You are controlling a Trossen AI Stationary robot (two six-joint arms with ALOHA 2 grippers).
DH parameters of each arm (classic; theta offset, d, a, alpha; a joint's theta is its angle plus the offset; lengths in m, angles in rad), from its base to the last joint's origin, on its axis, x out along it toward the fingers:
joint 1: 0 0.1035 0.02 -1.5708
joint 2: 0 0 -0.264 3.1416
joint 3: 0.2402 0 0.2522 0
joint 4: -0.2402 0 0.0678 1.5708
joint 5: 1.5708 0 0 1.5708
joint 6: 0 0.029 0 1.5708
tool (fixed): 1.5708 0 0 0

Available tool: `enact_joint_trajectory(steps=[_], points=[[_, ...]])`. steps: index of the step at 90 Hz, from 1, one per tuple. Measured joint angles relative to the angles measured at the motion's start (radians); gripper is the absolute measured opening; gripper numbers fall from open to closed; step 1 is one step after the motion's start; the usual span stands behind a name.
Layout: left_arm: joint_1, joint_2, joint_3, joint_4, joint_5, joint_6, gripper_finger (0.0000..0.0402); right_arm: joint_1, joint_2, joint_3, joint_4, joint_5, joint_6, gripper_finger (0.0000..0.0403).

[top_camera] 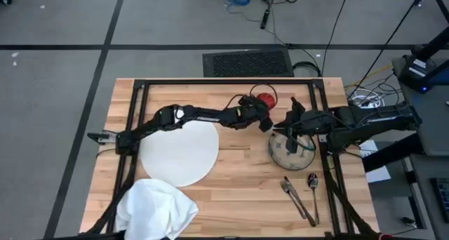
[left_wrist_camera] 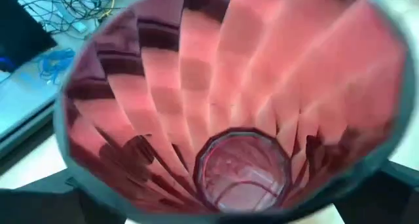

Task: Set table place
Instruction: Move the red glass to the top right of the table, then adjust the white table placemat

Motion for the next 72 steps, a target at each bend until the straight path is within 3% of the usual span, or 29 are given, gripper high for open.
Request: enact_joint_trajectory(steps=[29, 54, 72], points=[[-0.018, -0.018, 0.0, -0.04, 0.004, 0.001, 0.04, 0.0, 0.0, 0.0, 0.0, 0.0, 0.0, 0.0059], [-0.018, -0.069, -0.001, -0.177, 0.023, -0.028, 0.04, 0.0, 0.0, 0.0, -0.005, 0.0, 0.034, 0.0059], [-0.033, -0.15, -0.001, -0.536, 0.028, -0.078, 0.04, 0.0, 0.0, 0.0, -0.012, 0.0, 0.034, 0.0059]])
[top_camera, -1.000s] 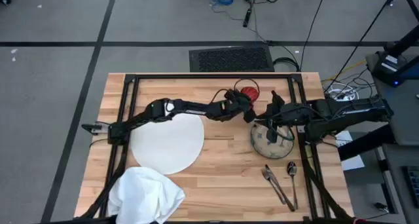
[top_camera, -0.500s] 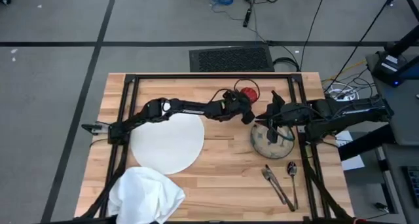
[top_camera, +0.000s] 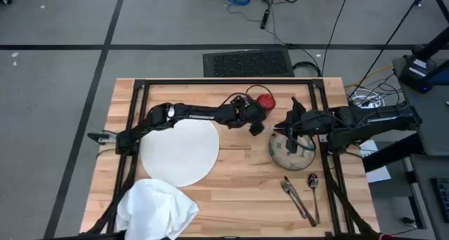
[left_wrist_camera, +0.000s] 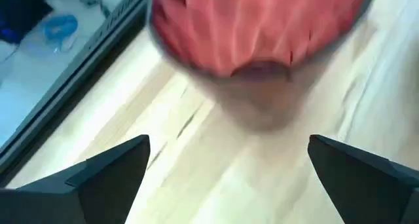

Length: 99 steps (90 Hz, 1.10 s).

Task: Set table place
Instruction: Adjust the white table placemat

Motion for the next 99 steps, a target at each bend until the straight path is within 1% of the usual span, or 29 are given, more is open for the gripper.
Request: enact_joint_trajectory(steps=[5, 10, 22, 33, 44, 65, 78, 85, 91, 99], points=[[-0.01, -0.016, 0.0, -0.083, 0.015, -0.011, 0.04, 0.0, 0.0, 0.0, 0.0, 0.0, 0.0, 0.0059], [-0.027, -0.036, 0.0, -0.202, 0.035, -0.028, 0.04, 0.0, 0.0, 0.0, -0.003, 0.0, 0.0, 0.0059], [-0.093, -0.061, -0.006, -0.45, 0.055, -0.081, 0.04, 0.0, 0.0, -0.003, -0.003, 0.0, 0.027, 0.0059], [-0.162, -0.064, -0.046, -0.622, 0.066, -0.137, 0.04, 0.005, 0.0, -0.022, -0.003, 0.0, 0.052, 0.0059], [-0.219, -0.064, -0.081, -0.716, 0.122, -0.182, 0.04, 0.015, 0.0, -0.043, 0.017, 0.0, 0.051, 0.0059], [-0.285, -0.064, -0.143, -0.741, 0.202, -0.202, 0.0399, 0.016, 0.0, -0.047, 0.067, 0.0, 0.045, 0.0059], [-0.297, -0.069, -0.222, -0.693, 0.233, -0.208, 0.0399, 0.041, 0.011, -0.047, 0.056, 0.0, 0.029, 0.0059], [-0.296, -0.07, -0.231, -0.668, 0.238, -0.204, 0.0399, 0.059, 0.029, -0.047, 0.061, 0.0, 0.023, 0.0059], [-0.296, -0.071, -0.224, -0.601, 0.229, -0.176, 0.0399, 0.069, 0.05, -0.047, 0.069, 0.0, 0.012, 0.0059], [-0.292, -0.071, -0.197, -0.417, 0.209, -0.114, 0.0399, 0.073, 0.089, -0.047, 0.071, 0.0, -0.003, 0.0059]])
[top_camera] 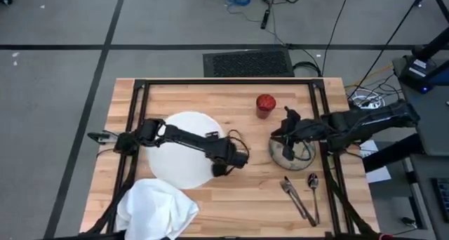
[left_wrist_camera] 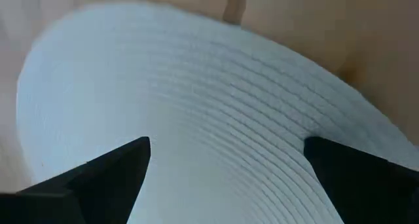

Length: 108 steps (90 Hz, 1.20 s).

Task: Set table place
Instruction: Adjust the white table placemat

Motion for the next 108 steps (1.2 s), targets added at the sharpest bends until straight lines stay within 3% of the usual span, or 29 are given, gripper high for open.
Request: enact_joint_trajectory(steps=[13, 30, 43, 61, 78, 91, 108], points=[[0.02, 0.01, 0.031, 0.29, -0.006, 0.123, 0.0399, -0.001, 0.057, 0.0, -0.023, 0.0, 0.0, 0.0059], [0.033, -0.024, 0.095, 0.357, -0.151, 0.224, 0.0399, -0.001, 0.063, 0.002, -0.073, 0.0, 0.001, 0.0059], [0.026, -0.102, 0.092, 0.257, -0.182, 0.197, 0.0399, -0.001, 0.08, 0.006, -0.048, 0.005, -0.019, 0.0059], [-0.012, -0.171, 0.051, -0.108, -0.208, 0.001, 0.0399, 0.011, 0.19, -0.002, 0.06, 0.0, -0.09, 0.0059], [-0.049, -0.217, -0.065, -0.317, -0.25, -0.157, 0.0399, 0.012, 0.339, 0.001, 0.209, 0.008, -0.147, 0.0059], [-0.05, -0.336, -0.211, -0.299, -0.27, -0.254, 0.04, 0.012, 0.452, 0.001, 0.329, 0.008, -0.164, 0.0059], [-0.029, -0.572, -0.458, -0.084, -0.305, -0.333, 0.04, 0.009, 0.588, 0.002, 0.494, 0.008, -0.216, 0.0059]])
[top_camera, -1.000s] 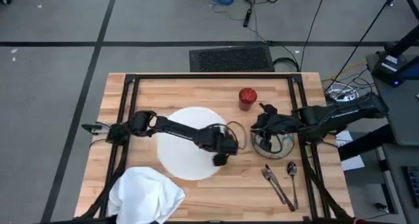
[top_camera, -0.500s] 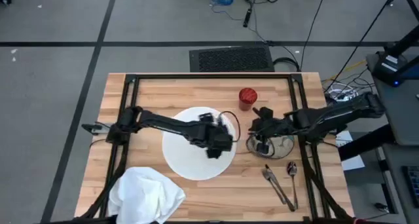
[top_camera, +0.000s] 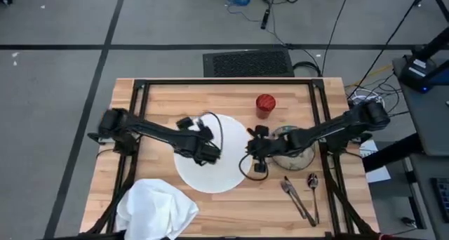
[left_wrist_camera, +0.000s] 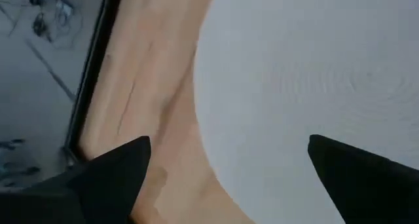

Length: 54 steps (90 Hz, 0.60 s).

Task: Set table place
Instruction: Adjust the white table placemat

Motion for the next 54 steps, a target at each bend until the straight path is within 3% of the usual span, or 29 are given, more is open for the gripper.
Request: enact_joint_trajectory(steps=[23, 41, 54], points=[[0.043, -0.261, -0.354, 0.489, 0.043, 0.033, 0.04, -0.032, 0.185, 0.0, 0.128, -0.008, -0.004, 0.0059], [0.075, -0.347, -0.63, 1.246, 0.01, 0.23, 0.04, -0.039, 0.234, 0.005, 0.068, -0.027, 0.003, 0.0059], [0.137, -0.336, -0.76, 1.643, 0.009, 0.341, 0.04, -0.038, 0.191, 0.004, -0.063, -0.027, 0.032, 0.0059]])
